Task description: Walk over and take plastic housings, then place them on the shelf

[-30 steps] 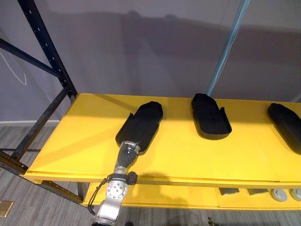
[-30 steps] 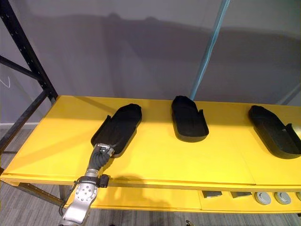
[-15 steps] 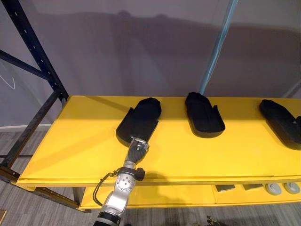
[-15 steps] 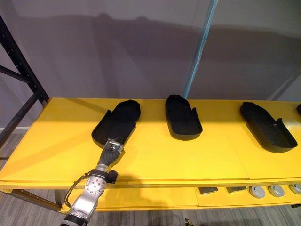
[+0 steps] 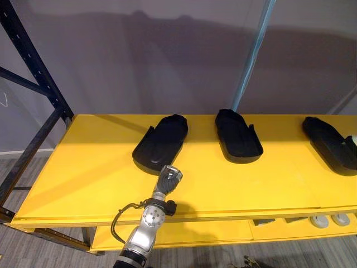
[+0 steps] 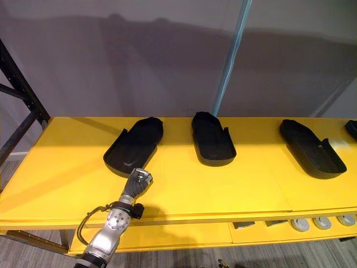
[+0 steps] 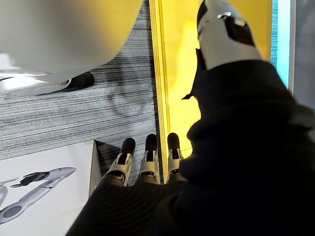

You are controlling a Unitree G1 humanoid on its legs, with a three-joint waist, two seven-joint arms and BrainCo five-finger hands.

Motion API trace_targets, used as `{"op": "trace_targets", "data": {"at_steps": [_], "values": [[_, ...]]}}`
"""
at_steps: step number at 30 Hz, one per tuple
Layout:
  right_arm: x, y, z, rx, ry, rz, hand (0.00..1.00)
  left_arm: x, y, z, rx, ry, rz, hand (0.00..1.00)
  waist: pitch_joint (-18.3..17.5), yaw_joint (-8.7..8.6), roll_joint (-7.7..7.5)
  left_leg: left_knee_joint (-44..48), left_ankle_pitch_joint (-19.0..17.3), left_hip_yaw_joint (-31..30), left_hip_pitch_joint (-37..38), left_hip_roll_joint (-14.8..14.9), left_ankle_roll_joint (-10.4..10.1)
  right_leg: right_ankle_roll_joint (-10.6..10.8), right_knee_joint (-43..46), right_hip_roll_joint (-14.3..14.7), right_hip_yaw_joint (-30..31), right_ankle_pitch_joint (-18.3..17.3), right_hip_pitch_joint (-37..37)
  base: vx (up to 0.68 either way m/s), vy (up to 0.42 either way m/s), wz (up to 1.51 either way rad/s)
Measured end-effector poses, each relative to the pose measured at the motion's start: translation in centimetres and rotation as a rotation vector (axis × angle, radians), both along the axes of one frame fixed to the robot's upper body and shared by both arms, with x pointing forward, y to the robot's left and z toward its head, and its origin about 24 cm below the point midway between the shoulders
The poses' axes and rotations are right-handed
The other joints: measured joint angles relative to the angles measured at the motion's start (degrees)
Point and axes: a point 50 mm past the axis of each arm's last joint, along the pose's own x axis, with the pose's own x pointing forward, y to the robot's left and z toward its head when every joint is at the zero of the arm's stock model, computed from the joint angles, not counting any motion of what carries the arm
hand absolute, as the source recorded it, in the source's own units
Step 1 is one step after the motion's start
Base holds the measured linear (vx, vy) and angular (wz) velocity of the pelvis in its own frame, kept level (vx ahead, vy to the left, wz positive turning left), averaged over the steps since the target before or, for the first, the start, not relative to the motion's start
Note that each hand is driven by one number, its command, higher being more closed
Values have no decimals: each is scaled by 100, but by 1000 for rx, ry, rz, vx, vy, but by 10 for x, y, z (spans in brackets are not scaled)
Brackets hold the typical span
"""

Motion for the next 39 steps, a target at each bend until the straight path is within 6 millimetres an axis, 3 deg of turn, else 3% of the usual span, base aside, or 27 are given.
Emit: {"op": "trace_targets", "data": {"at_steps": [9, 20, 24, 27, 31, 34, 35, 36, 37, 38, 39], "values": [[-2, 2, -1, 5, 11, -1, 0, 2, 12, 4, -8, -17, 64, 100, 41, 7, -68, 0, 0, -44, 21, -9, 0, 1, 3, -12, -79, -1, 49, 0, 0, 3], [-4, 1, -2, 3, 21, 12, 0, -5, 7, 52, -106, -218, 17, 100, 66, 20, -72, 0, 0, -100, 85, -5, 0, 2, 29, -2, -112, -2, 123, 0, 0, 0], [-7, -1, -2, -2, 33, 13, 0, -11, 10, 90, -172, -387, 21, 100, 141, 28, -64, 0, 41, -173, 38, 50, 12, -5, 110, 38, -118, 3, 72, -60, -25, 6], [-14, -2, -4, -5, 54, 15, 0, -17, 36, 119, -216, -544, 134, 100, 145, 44, -51, 4, 116, -203, 23, 69, 13, -36, 177, 87, -120, 23, 75, -40, -21, 4], [-17, -4, -4, -7, 61, 3, 0, -27, 79, 136, -230, -664, 341, 100, 170, 110, -14, 3, 203, -385, -8, 104, 26, -91, 188, 150, -249, 59, 129, -74, -29, 21], [-19, -6, -4, -10, 66, -3, 0, -49, 130, 123, -197, -657, 605, 100, 219, 215, 58, 0, 157, -532, -6, 162, 10, -116, 180, 217, -391, 68, 182, -124, -34, 23], [-19, -6, -4, -10, 64, -8, 0, -55, 139, 119, -192, -645, 651, 100, 223, 246, 64, -1, 136, -560, -27, 157, -18, -123, 179, 231, -421, 63, 185, -137, -26, 23], [-21, -6, -4, -6, 69, -24, 0, -65, 155, 110, -166, -611, 733, 100, 220, 304, 48, -3, 2, -588, -75, 130, -154, -190, 141, 220, -452, 25, 163, -103, 18, 20], [-25, -2, -6, 6, 81, -40, 0, -74, 169, 97, -149, -555, 815, 100, 195, 402, -118, 488, -59, -465, -179, 24, 17, -233, 101, 53, -482, 4, 123, -66, 30, 15], [-26, -2, -6, 4, 80, -40, 0, -79, 174, 89, -142, -516, 846, 100, 184, 471, -105, 891, -197, -438, -265, -3, 79, -224, 100, 42, -467, 0, 110, 28, 41, 14], [-27, -6, -5, -8, 77, -41, 0, -87, 183, 75, -116, -439, 890, 100, 169, 514, 47, 841, -442, -408, -267, 5, 118, -215, 106, 94, -513, -1, 127, 44, 8, 16]]}}
